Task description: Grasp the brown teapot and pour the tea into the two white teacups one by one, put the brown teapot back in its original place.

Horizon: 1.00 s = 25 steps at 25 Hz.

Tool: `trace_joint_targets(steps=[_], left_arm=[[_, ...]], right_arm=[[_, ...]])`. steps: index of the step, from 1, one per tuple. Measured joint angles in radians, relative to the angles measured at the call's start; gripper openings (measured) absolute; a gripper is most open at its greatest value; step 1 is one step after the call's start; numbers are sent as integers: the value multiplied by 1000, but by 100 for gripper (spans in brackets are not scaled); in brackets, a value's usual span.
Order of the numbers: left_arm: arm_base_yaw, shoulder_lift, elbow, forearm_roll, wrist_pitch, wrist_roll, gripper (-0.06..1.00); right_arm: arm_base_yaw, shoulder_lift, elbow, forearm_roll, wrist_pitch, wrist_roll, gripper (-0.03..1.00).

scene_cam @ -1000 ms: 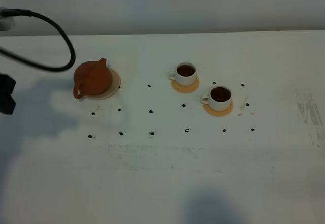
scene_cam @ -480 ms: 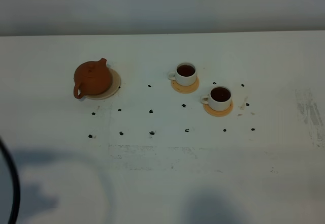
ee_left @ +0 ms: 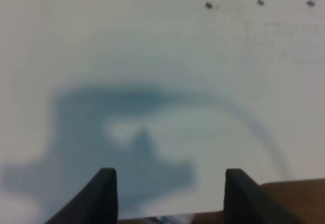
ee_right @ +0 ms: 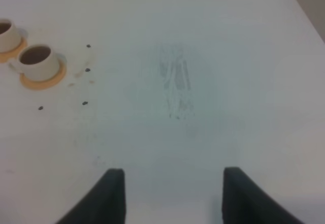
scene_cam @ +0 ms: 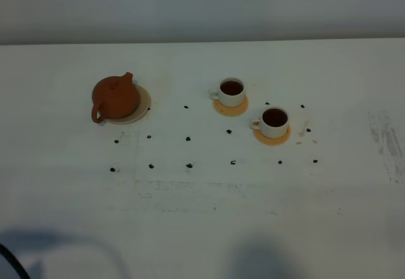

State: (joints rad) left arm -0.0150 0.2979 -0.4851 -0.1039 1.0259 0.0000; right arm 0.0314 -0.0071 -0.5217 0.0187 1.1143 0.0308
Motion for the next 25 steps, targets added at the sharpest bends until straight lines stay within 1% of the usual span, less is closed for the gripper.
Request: trace_joint_targets(steps=[5,8,15,20,25], left_arm=[[0,-65,15,39,12,0,45],[0,-105,28,42,23,-17,45],[0,-194,31,48,31,-22,45],[0,-291,31,71,32,-23,45],[0,-301,31,76,34,-27,45]], right_arm=[[0,0,0,0,0,0,42],[0,0,0,0,0,0,42],[0,0,0,0,0,0,42],[0,0,0,0,0,0,42],[0,0,0,0,0,0,42]])
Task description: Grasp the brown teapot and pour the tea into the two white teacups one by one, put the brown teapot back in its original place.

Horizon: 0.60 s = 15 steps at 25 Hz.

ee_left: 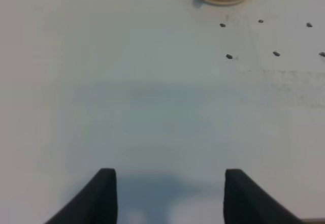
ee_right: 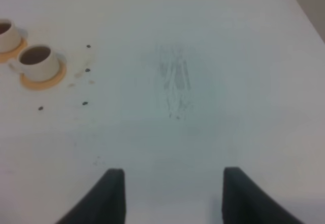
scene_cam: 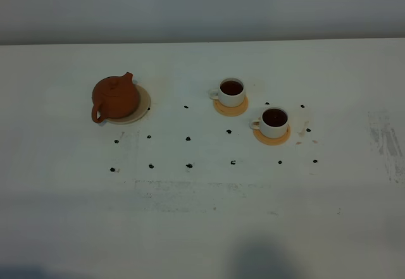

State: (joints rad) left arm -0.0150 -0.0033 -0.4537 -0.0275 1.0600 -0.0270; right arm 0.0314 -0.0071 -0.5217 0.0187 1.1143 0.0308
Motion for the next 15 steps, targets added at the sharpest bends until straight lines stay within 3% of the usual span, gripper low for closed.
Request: trace_joint_targets(steps=[15], left_arm=[[13,0,0,1,0,-1,45]], right_arm=[[0,0,0,1,0,0,42]])
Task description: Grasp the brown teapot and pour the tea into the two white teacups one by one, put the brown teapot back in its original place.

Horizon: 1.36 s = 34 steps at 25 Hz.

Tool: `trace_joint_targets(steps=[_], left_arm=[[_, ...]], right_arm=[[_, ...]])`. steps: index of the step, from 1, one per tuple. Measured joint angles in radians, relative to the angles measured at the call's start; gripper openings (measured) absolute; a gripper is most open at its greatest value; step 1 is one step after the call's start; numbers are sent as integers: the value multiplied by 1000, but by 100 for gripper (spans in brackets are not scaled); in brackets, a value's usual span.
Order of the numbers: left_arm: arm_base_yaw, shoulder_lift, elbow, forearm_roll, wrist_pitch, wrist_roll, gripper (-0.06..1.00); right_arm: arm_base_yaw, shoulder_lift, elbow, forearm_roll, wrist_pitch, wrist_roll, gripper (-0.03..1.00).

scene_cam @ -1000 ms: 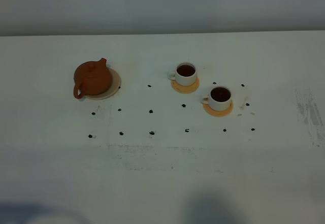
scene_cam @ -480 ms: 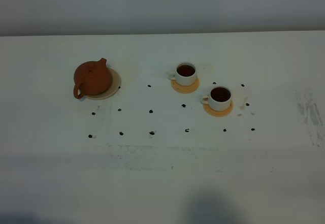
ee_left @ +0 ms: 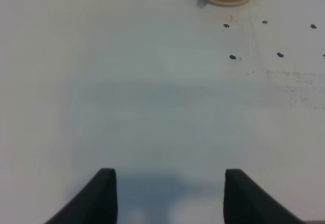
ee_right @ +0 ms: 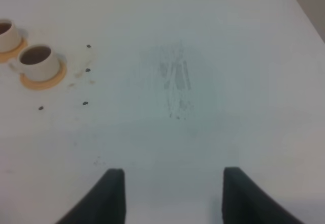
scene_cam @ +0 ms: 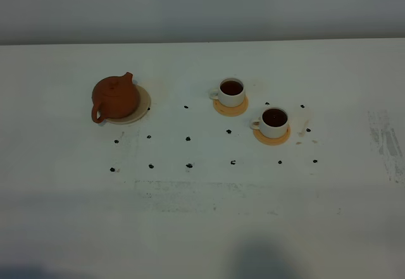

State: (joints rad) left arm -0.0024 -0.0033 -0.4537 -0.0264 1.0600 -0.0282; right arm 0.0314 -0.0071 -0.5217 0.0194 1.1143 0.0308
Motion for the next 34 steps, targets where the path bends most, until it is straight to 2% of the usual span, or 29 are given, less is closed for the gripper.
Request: trace_joint_targets(steps=[34], left_arm=[[0,0,0,1,0,0,45]], right_arm=[[1,0,0,0,0,0,42]])
